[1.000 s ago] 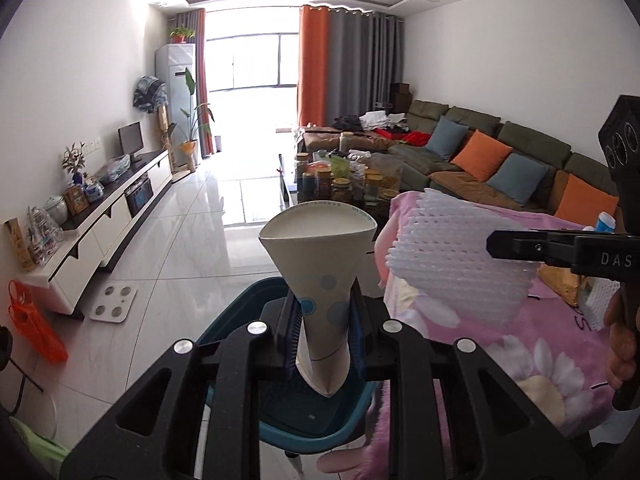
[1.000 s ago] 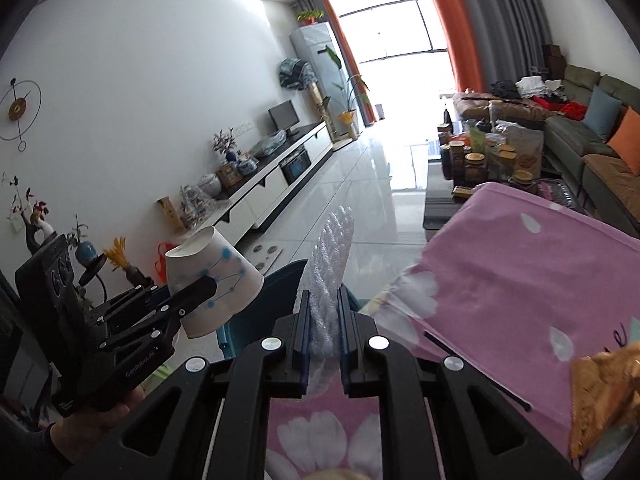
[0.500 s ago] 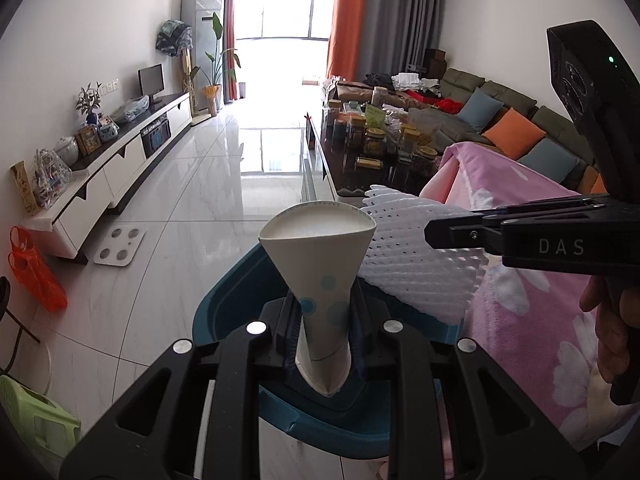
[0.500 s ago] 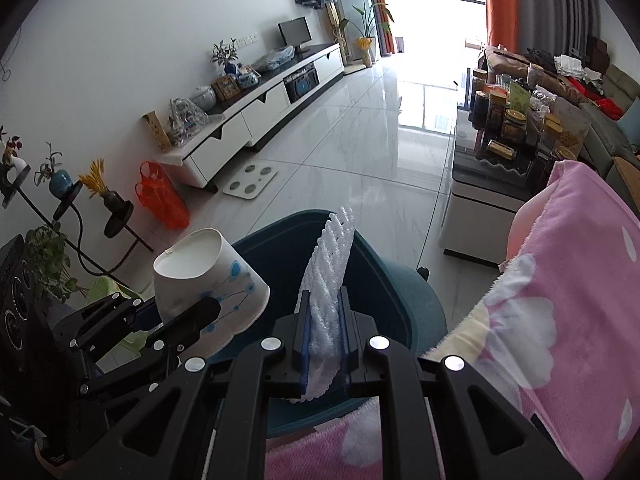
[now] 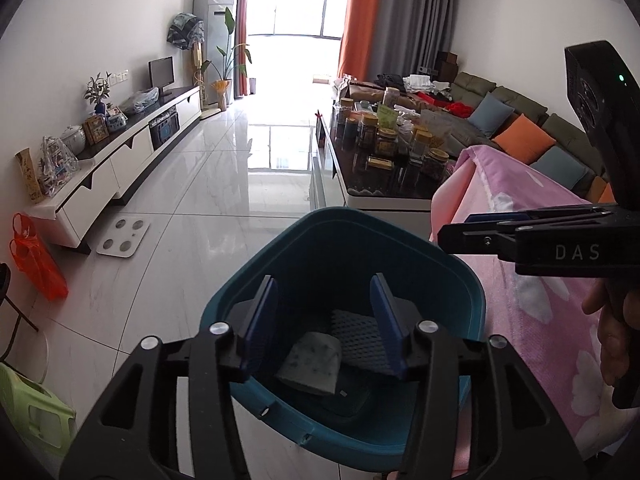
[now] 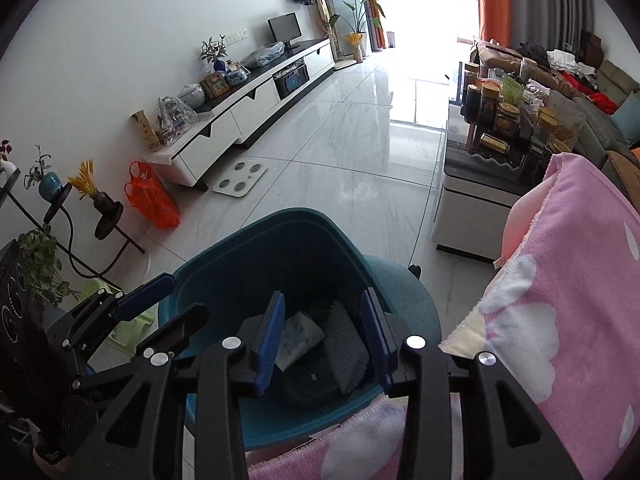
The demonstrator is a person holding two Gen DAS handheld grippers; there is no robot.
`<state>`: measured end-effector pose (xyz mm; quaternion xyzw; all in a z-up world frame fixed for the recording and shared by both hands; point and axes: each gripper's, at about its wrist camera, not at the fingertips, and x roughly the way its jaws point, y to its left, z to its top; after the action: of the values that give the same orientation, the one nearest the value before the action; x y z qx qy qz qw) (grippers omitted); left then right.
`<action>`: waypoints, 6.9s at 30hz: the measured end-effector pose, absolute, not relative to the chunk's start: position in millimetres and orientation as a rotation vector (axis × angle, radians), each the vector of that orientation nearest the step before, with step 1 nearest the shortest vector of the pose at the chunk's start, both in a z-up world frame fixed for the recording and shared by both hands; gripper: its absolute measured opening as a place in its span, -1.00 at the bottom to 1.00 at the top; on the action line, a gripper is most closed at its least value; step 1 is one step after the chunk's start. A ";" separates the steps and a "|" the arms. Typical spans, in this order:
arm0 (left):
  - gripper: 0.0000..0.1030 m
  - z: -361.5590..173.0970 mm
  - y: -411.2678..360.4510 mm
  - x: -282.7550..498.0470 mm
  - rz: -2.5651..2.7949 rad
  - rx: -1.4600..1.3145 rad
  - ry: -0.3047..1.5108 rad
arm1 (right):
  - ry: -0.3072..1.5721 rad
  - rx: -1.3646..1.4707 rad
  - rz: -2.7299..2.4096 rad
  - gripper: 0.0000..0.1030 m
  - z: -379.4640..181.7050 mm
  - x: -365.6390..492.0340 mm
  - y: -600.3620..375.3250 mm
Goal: Collect trash
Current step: 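Open both tools to drop the cup and foam net into the bin, then move both tools back over the table toward the remaining trash, then grasp the clear plastic bag with the right tool while the left tool grasps another foam net, then carry the plastic bag and foam net over the teal bin with both tools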
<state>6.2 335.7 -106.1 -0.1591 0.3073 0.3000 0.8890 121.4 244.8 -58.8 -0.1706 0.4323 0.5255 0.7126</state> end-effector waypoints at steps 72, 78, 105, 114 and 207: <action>0.89 -7.0 23.0 59.7 -0.044 -0.088 0.458 | 0.563 -0.067 0.454 0.86 -43.2 66.5 -164.4; 0.89 -13.4 22.7 65.8 -0.051 -0.093 0.479 | 0.639 -0.045 0.441 0.65 -62.3 76.7 -163.0; 0.89 -32.3 -14.3 113.2 -0.187 -0.025 0.545 | 0.750 0.036 0.473 -0.60 -69.3 91.3 -178.5; 0.89 -39.8 -37.9 133.9 -0.237 0.046 0.568 | 0.666 0.106 0.418 -0.61 -46.8 73.1 -209.2; -0.79 36.8 241.8 -37.3 0.338 -0.189 0.411 | 0.515 -0.088 1.027 -0.60 23.4 90.8 22.8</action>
<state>-37.3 241.8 36.8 -0.0934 0.2025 0.1666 0.9605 90.8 22.8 23.4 -0.0414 0.2436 0.4854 0.8386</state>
